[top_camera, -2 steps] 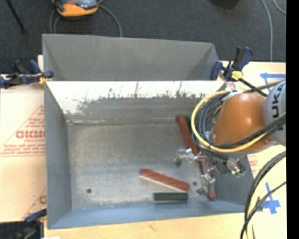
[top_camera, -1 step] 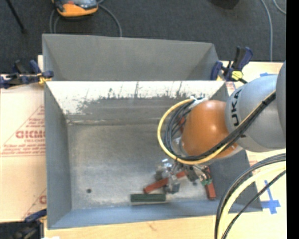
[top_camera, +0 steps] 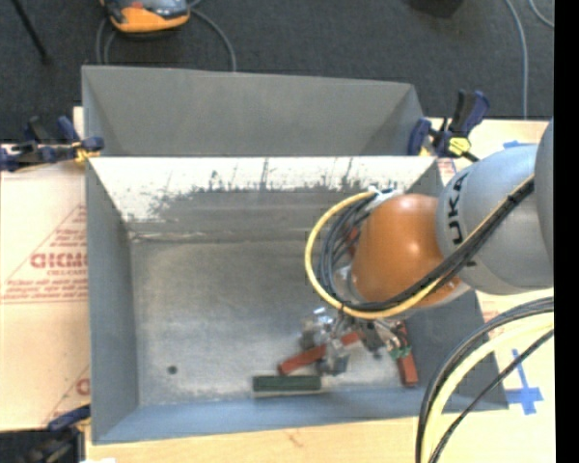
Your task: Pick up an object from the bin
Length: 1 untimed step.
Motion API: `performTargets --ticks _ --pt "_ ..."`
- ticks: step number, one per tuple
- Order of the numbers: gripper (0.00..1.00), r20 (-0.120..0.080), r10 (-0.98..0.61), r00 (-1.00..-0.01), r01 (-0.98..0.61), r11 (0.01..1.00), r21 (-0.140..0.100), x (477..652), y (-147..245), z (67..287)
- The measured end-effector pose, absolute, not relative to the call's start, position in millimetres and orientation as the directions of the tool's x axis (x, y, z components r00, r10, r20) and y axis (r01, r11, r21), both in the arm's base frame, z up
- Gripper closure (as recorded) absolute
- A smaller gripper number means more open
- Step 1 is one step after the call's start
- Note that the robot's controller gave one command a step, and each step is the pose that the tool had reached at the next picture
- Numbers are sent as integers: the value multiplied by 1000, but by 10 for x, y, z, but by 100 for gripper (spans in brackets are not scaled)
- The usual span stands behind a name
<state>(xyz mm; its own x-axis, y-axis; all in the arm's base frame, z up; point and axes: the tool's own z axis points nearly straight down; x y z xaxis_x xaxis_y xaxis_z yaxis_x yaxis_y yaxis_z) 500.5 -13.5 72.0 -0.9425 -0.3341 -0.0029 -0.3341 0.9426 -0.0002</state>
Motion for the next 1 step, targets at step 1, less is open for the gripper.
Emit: performTargets --ticks 1 --pt "100 -12 -312 -950 -312 950 -4 5035 -115 2664"
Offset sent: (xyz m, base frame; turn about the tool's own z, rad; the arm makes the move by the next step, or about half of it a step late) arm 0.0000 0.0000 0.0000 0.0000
